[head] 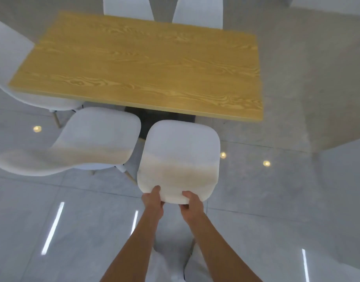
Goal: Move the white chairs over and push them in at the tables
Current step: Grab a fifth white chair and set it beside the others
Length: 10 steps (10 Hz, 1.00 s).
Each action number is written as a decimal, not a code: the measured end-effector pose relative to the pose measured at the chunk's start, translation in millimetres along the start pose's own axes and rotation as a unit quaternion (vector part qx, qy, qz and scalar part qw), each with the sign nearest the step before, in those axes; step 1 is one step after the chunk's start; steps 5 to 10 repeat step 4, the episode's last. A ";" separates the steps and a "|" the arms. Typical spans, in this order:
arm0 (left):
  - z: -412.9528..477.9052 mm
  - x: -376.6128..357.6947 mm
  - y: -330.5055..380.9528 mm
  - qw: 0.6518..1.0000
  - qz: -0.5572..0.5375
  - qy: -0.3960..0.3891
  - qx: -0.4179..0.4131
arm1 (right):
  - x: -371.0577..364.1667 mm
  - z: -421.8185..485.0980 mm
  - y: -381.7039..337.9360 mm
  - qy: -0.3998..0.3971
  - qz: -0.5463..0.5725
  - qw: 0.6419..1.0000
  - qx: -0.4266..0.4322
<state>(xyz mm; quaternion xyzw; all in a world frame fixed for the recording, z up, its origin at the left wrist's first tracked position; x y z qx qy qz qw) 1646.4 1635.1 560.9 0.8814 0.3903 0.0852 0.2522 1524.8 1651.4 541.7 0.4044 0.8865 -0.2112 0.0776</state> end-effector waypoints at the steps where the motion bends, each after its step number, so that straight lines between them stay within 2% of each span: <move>1: -0.2 0.6 -1.4 1.000 -0.001 -0.014 -0.002 | 0.7 -4.4 -0.1 0.015 -0.070 0.997 0.020; 2: -0.6 4.9 -2.6 1.000 0.008 -0.028 0.001 | -0.5 -5.8 -2.3 0.032 0.002 0.999 0.021; 3: 7.0 8.9 -1.3 0.997 0.016 -0.070 0.007 | -7.9 -12.9 -1.5 0.012 0.016 0.999 0.044; 4: 2.4 20.6 3.1 0.984 0.051 -0.167 0.028 | -4.8 -16.6 2.1 -0.023 0.016 0.998 0.056; 10: 2.4 20.6 3.1 0.984 0.051 -0.167 0.028 | -4.8 -16.6 2.1 -0.023 0.016 0.998 0.056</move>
Point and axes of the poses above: each hand's wrist, its own z-axis towards the middle knuckle, its own x-axis out of the back of the hand, y = z × x, the point moved 3 cm from there along z, towards the middle knuckle, and after that the axes turned 4 degrees about -y, right-handed, at the moved point
